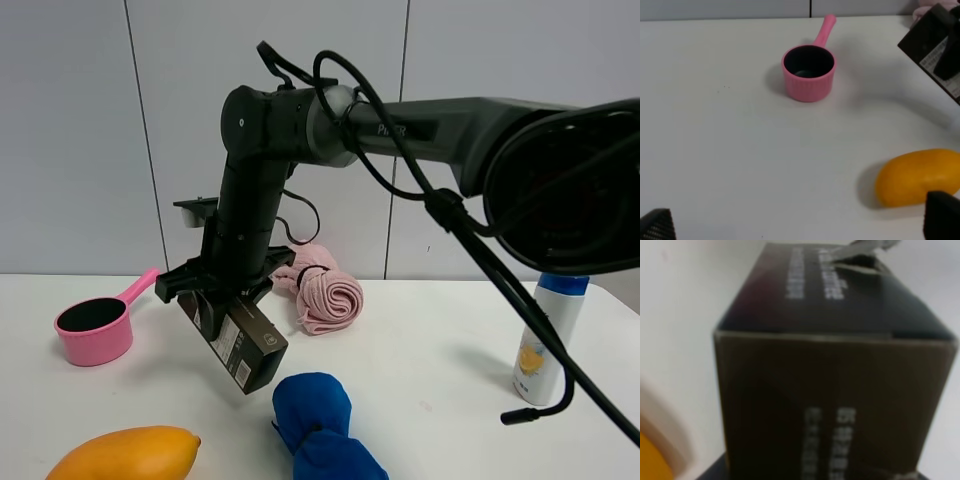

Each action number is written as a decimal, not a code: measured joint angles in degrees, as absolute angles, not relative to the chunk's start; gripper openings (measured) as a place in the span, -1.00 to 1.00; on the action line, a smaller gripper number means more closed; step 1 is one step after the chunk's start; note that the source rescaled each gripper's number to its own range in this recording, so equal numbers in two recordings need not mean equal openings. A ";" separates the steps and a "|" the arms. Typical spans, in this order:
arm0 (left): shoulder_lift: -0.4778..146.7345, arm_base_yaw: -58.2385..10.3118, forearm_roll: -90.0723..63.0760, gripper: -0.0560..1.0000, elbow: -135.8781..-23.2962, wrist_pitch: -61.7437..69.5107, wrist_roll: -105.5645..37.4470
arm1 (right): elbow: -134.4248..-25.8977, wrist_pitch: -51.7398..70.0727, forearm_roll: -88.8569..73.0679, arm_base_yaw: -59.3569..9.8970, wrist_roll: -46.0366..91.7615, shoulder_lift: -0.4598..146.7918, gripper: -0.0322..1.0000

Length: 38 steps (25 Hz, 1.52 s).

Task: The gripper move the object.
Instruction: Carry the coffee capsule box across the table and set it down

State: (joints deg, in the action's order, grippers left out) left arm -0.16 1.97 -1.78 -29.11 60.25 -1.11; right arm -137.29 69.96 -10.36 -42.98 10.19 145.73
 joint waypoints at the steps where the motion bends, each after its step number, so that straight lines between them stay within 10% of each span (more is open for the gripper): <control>1: -0.16 1.97 -1.78 1.00 -29.11 60.25 -1.11 | -137.29 69.96 -10.58 -42.98 10.12 146.36 -0.93; 29: -0.16 1.97 -1.71 1.00 -29.11 60.25 -1.11 | -137.90 63.66 -14.80 -42.98 2.71 152.44 -0.93; 38: -0.16 1.97 -1.71 1.00 -29.11 60.25 -1.11 | -137.83 60.89 -13.61 -42.93 2.83 153.41 0.37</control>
State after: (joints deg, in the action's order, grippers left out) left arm -0.16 1.97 -1.71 -29.11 60.25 -1.11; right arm -137.83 60.89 -13.61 -42.93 2.83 153.41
